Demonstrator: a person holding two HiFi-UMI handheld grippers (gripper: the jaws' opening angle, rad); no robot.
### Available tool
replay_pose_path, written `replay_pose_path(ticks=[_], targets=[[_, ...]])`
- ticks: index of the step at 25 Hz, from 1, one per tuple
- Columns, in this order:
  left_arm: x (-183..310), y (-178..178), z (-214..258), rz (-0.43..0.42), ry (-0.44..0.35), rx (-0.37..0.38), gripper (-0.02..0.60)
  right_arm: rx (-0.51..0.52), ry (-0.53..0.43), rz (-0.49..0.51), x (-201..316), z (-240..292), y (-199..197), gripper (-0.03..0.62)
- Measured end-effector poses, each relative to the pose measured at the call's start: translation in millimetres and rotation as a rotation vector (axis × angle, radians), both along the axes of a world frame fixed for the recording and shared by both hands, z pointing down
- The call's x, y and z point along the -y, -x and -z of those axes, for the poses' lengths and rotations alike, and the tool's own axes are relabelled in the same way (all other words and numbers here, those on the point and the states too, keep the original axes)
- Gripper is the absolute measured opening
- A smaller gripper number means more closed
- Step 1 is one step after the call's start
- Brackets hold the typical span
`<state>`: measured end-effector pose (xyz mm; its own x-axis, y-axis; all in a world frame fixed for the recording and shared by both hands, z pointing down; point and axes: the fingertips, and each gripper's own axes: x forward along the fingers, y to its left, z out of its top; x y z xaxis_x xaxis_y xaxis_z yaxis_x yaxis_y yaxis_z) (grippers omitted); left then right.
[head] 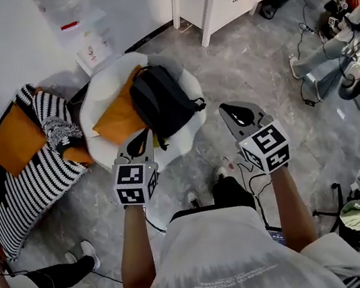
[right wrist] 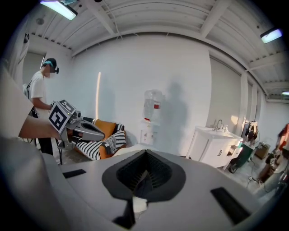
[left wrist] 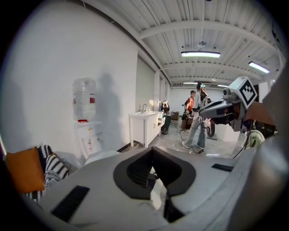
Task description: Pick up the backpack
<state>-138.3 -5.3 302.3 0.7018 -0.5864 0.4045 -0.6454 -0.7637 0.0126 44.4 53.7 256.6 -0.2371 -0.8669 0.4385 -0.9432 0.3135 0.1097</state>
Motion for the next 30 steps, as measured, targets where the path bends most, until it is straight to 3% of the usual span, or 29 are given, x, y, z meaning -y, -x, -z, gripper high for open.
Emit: replay_pose_path(ticks=[16, 20, 30], targets=[[54, -27, -14, 0.091, 0.006, 0.013, 0.021, 0.041, 0.025, 0.092, 65, -26, -35, 0.0], [74, -37, -32, 0.14, 0.051, 0.016, 0.021, 0.122, 0.071, 0.101, 91, -42, -52, 0.001], [122, -37, -73, 0.258, 0.127, 0.075, 0.018, 0.121, 0.147, 0.159, 164, -88, -81, 0.001]])
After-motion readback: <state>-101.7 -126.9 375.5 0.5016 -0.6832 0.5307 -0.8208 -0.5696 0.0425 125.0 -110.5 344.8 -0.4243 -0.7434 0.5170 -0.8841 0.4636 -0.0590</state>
